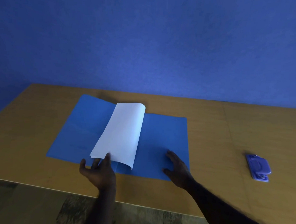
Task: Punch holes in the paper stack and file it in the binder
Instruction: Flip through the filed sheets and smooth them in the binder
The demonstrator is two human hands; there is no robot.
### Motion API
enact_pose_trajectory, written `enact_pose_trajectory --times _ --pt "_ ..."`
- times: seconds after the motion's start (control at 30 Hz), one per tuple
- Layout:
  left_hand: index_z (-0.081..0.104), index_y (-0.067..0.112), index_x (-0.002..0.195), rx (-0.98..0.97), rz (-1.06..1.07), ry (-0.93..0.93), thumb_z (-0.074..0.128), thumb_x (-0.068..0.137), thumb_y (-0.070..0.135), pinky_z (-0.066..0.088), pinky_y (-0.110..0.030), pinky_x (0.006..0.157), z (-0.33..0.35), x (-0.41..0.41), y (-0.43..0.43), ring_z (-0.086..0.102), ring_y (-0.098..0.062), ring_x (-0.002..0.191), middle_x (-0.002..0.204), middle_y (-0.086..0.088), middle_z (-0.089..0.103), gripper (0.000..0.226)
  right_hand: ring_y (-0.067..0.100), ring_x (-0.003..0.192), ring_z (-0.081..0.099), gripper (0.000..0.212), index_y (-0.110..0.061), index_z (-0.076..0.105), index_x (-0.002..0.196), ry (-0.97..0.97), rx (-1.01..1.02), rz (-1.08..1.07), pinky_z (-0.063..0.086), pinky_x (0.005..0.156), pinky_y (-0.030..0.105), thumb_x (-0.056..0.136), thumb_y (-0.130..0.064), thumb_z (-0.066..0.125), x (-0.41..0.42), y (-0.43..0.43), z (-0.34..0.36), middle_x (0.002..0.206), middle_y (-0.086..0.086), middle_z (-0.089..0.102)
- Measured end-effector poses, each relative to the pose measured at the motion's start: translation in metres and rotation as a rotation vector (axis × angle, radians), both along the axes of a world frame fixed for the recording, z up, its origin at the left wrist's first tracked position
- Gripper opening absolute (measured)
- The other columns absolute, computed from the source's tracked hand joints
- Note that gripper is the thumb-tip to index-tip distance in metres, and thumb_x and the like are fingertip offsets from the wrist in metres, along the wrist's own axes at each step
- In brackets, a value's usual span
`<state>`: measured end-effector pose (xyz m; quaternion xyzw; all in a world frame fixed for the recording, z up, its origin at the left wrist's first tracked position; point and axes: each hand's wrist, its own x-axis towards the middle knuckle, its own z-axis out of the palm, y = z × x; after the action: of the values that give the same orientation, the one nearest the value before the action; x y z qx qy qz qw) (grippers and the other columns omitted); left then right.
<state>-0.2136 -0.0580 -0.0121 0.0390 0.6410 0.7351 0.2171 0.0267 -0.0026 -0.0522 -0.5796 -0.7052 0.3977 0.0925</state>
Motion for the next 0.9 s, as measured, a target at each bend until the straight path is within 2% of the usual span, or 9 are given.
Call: enact_pose_trajectory --times 0.13,0.17,0.23,0.37,0.47,0.57,0.67,0.8,0.9 --pt "0.022 0.026 0.146 0.064 -0.182 0.116 0.072 0.078 -0.007 0.055 -0.022 0.075 0.009 0.019 0.000 0.059 -0.009 0.066 0.069 0.000 0.058 0.090 0.017 0.135 0.043 0.065 -0.017 0.041 0.146 0.134 -0.125 -0.150 0.040 0.111 0.038 0.089 -0.040 0.065 -0.002 0.007 0.011 0.150 -0.001 0.043" --pt "0.021 0.026 0.147 0.044 -0.235 0.176 0.072 0.080 -0.005 0.054 -0.020 0.073 0.010 0.027 -0.001 0.057 -0.008 0.064 0.064 0.003 0.057 0.090 0.016 0.118 0.056 0.055 -0.017 0.054 0.133 0.202 -0.151 -0.232 0.049 0.099 0.041 0.087 -0.044 0.066 -0.004 0.009 0.018 0.135 0.000 0.057" --pt "0.028 0.018 0.147 -0.015 -0.333 0.334 0.072 0.081 0.001 0.050 -0.013 0.069 0.011 0.043 0.000 0.057 -0.003 0.060 0.058 0.002 0.056 0.081 0.014 0.082 0.060 0.043 -0.015 0.065 0.099 0.356 -0.150 -0.393 0.051 0.076 0.047 0.083 -0.054 0.063 -0.008 0.015 0.035 0.095 0.002 0.066" --pt "0.069 0.015 0.091 -0.247 -0.481 0.603 0.074 0.082 0.018 0.054 -0.025 0.059 0.006 0.064 0.005 0.067 -0.003 0.064 0.066 0.006 0.066 0.011 0.023 0.092 0.070 0.050 -0.015 0.061 0.113 0.650 -0.309 -0.576 0.053 0.086 0.041 0.092 -0.059 0.050 -0.015 0.029 0.062 0.105 0.011 0.071" --pt "0.072 0.019 0.083 -0.240 -0.628 0.696 0.072 0.084 0.018 0.051 -0.016 0.057 -0.003 0.078 0.008 0.066 0.000 0.071 0.071 0.017 0.066 0.002 0.028 0.093 0.072 0.055 -0.020 0.059 0.115 0.717 -0.372 -0.632 0.054 0.089 0.048 0.088 -0.067 0.047 -0.017 0.040 0.073 0.106 0.008 0.072" --pt "0.072 0.018 0.086 -0.239 -0.738 0.803 0.073 0.084 0.017 0.054 -0.019 0.059 -0.015 0.089 0.009 0.064 0.001 0.069 0.075 0.016 0.066 0.002 0.029 0.088 0.072 0.050 -0.020 0.061 0.105 0.656 -0.370 -0.669 0.058 0.081 0.045 0.086 -0.066 0.054 -0.016 0.048 0.072 0.100 0.008 0.071" --pt "0.070 0.018 0.089 -0.251 -0.874 0.847 0.073 0.082 0.027 0.057 -0.027 0.061 -0.027 0.092 0.011 0.064 -0.001 0.069 0.083 0.010 0.069 0.012 0.025 0.072 0.068 0.047 -0.005 0.059 0.114 0.530 -0.363 -0.675 0.058 0.064 0.038 0.084 -0.040 0.071 -0.014 0.050 0.063 0.089 0.011 0.067" --pt "0.065 0.027 0.103 -0.294 -0.962 0.895 0.068 0.067 0.069 0.054 -0.018 0.066 -0.035 0.085 0.002 0.063 0.002 0.083 0.099 0.020 0.065 0.055 0.027 0.085 0.065 0.025 -0.007 0.060 0.102 0.188 -0.210 -0.647 0.057 0.075 0.042 0.081 -0.017 0.068 -0.003 0.047 0.048 0.102 0.013 0.068" --pt "0.061 0.024 0.110 -0.270 -0.726 0.775 0.060 0.073 0.072 0.055 -0.028 0.072 -0.041 0.064 -0.007 0.060 -0.004 0.090 0.102 0.010 0.062 0.061 0.029 0.106 0.058 0.049 -0.008 0.054 0.128 -0.002 -0.181 -0.587 0.049 0.083 0.034 0.082 -0.021 0.066 0.007 0.039 0.038 0.121 0.011 0.060"
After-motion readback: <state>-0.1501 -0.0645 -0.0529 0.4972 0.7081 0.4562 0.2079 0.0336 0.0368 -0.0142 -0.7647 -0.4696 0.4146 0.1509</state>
